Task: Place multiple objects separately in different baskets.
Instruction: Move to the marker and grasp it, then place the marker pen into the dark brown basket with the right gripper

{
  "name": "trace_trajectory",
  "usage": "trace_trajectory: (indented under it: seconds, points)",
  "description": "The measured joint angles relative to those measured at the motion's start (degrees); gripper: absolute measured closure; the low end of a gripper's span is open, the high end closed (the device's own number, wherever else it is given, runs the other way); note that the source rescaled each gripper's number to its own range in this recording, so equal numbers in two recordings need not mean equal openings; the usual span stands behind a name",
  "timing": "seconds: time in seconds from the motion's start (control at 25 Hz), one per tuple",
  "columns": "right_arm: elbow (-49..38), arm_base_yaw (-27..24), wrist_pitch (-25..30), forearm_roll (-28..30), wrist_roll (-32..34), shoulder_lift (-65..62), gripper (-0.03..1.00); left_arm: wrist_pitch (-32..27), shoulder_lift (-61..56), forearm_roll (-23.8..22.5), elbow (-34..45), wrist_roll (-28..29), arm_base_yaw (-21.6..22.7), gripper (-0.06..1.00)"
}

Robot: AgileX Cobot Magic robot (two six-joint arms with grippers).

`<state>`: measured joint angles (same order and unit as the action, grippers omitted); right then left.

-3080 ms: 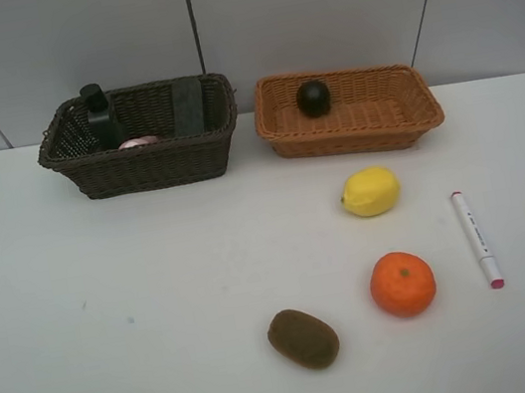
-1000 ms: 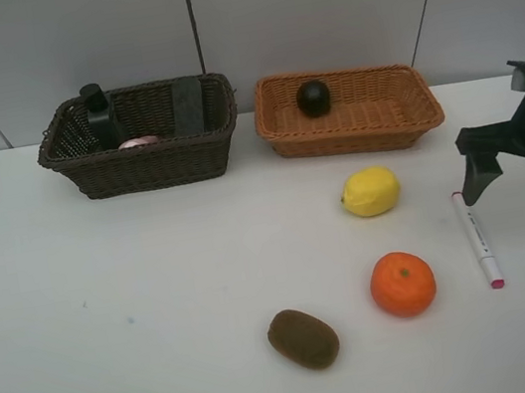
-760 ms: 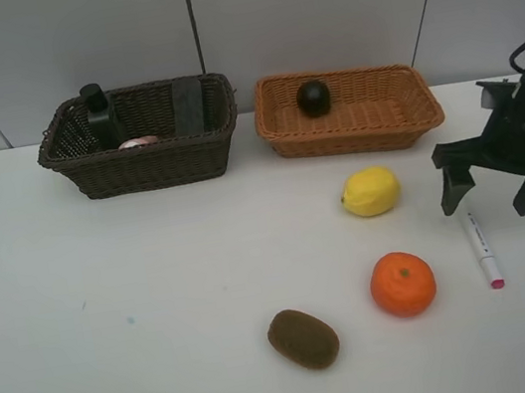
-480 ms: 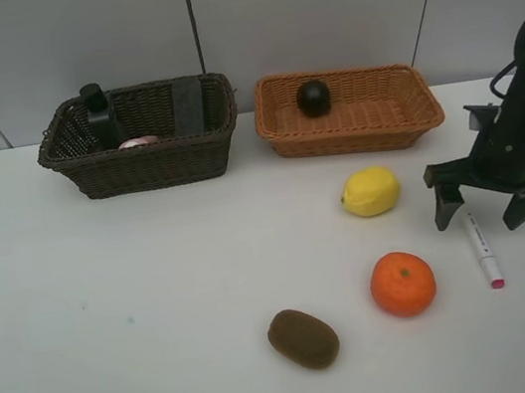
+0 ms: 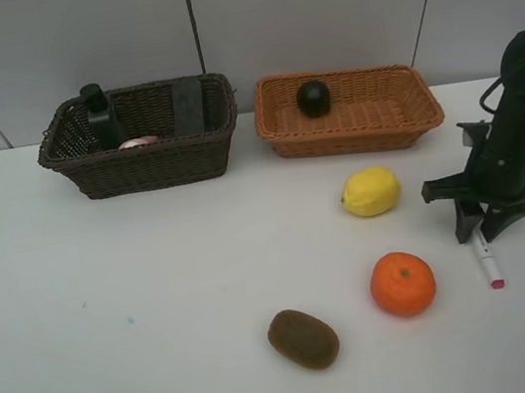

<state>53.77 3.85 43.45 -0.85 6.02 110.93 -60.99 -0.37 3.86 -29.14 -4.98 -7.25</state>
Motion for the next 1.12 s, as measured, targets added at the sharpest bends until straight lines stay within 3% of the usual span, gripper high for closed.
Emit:
trace_trajectory:
  seconds: [0.08,0.44,0.6,0.72,0.8,1.12]
  points:
    - [0.0,0.0,0.1,0.0,-0.8,0.0,0.97,0.0,0.0,0.0,0.0,0.0,0.0,0.01]
    - [-0.1,0.0,1.3,-0.2,-2.0,-6.5,0.97,0.0,0.0,0.0,0.0,0.0,0.0,0.01]
    - [-0.1,0.0,-3.9,-0.2,-2.0,-18.7,0.97,0.0,0.0,0.0,0.0,0.0,0.0,0.01]
    - [-0.1,0.8,-14.6,-1.8,-2.0,-26.3,0.97,0.0,0.0,0.0,0.0,0.0,0.0,0.01]
    - [-0.1,2.9,-25.2,-3.0,-2.0,-29.0,0.97,0.0,0.0,0.0,0.0,0.0,0.0,0.01]
    - [2.1,20.4,-68.3,-3.5,-1.8,-20.7,0.97,0.0,0.0,0.0,0.0,0.0,0.0,0.01]
